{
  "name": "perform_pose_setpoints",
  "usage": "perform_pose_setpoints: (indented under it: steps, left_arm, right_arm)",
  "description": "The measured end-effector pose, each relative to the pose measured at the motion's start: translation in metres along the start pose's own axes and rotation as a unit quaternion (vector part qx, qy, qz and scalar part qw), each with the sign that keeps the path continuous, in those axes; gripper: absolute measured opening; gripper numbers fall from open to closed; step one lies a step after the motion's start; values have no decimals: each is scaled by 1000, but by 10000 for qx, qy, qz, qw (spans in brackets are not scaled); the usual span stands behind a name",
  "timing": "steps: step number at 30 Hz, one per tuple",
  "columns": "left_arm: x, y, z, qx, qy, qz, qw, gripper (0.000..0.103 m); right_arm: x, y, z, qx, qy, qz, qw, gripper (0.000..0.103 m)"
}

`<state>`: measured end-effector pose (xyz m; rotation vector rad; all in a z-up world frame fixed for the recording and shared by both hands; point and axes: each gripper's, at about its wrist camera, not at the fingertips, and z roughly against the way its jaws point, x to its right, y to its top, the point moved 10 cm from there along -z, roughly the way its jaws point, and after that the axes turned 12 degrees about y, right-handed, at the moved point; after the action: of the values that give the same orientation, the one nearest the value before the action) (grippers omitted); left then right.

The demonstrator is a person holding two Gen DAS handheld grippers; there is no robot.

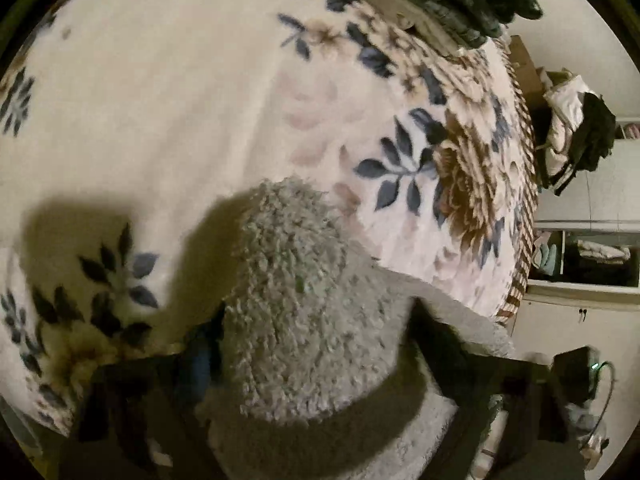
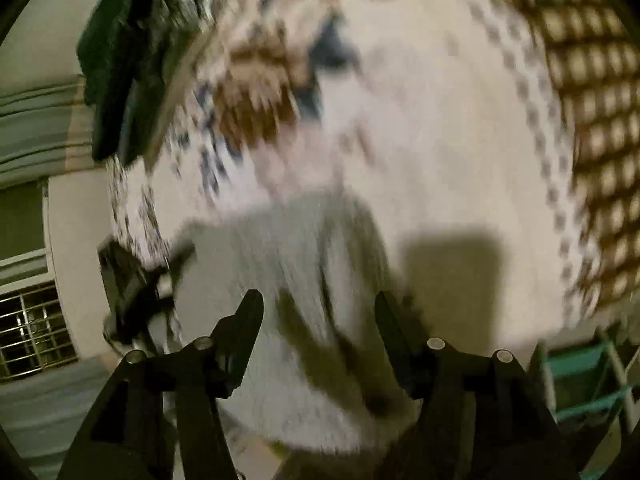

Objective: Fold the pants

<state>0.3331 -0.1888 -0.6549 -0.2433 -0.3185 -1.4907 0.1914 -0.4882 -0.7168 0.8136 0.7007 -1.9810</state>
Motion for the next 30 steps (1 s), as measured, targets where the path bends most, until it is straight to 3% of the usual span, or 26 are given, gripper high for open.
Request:
perform_pose_setpoints:
  steps: [1,3,8,10,12,16,20,23,25,28,30]
  left_arm:
    - [-1,1,-1,27,13,21,10000,61]
    - [-5,3,-3,6,-40,82,10000,59]
    - [-12,7,-12,-134,-148,330,9993,59]
    - [-7,4,1,-164,77,217,9996,61]
    - [1,0,20,-133,390,42,9991,63]
    - [45,-9,59,165,822,-778,9934,77]
    - [96,-17,48,-69,1189,-1645,9791,77]
    - [96,-17,41,-125,1598,-2020,9662,77]
    - [76,-17,42,-190,1590,-1896,9687,82]
    - [22,-18,50,-332,1516,-1216,9804,91]
    - [-11,-19,63,-381,1539,-750,9845,91]
  right_arm:
    - [6,-7,-3,-23,-70,-33,10000,58]
    - [26,-13,-8,41,-292,-75,9995,37]
    - [65,1,-14,342,-488,-428,9973,37]
    - [66,5,-17,233,-593,-404,9972,39]
    - [57,7,-11,130,-730,-295,9968,53]
    - [39,-3,17,210,-902,-142,9956,61]
    - [38,-31,34,325,-603,-581,9960,61]
    - [40,-50,32,366,-395,-850,9949,61]
    - [41,-60,22,359,-275,-1008,9939,61]
    - [49,-75,13,316,-125,-1197,9922,61]
    - [49,-79,7,311,-121,-1210,9921,62]
